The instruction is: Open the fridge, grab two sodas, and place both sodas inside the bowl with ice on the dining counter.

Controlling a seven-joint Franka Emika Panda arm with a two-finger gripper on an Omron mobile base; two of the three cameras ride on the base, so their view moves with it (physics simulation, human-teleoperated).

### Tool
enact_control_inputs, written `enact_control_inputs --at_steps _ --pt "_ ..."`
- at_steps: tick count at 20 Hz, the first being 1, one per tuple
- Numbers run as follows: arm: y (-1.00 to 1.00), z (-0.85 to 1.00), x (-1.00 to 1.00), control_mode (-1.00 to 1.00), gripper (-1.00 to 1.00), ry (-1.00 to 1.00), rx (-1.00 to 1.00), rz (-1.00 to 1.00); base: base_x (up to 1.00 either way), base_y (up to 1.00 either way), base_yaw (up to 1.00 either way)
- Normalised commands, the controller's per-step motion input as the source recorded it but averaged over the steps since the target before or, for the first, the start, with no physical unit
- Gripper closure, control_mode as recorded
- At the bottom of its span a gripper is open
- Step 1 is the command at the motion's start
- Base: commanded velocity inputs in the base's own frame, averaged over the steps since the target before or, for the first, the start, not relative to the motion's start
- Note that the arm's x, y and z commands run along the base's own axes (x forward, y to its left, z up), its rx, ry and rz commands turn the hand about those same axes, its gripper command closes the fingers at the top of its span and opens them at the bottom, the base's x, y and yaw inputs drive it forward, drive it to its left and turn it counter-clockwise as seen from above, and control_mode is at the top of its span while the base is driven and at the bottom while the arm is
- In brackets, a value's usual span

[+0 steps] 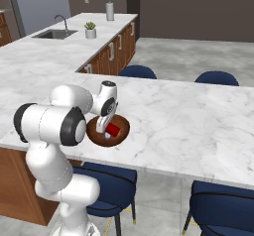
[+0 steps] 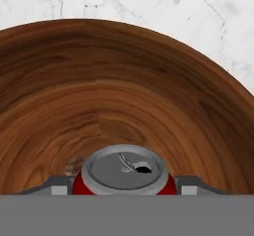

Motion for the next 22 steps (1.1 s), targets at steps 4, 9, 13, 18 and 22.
enact_control_inputs --at_steps 4,9,13,18,22 --pt "0.00 0.00 -0.20 -1.00 -1.00 -0.03 0.00 0.00 0.00 0.00 0.00" --pt "0.00 0.14 -0.50 -1.00 -1.00 -0.10 0.00 0.00 0.00 0.00 0.00" --pt "0.00 0.46 -0.44 -1.00 -1.00 -0.14 0.00 0.00 0.00 0.00 0.00" --pt "0.05 0.53 -0.32 -1.00 -1.00 -0.15 0.00 0.00 0.00 0.00 0.00" --pt "0.20 0.35 -0.51 -1.00 -1.00 -0.02 0.05 -0.04 0.00 0.00 0.00"
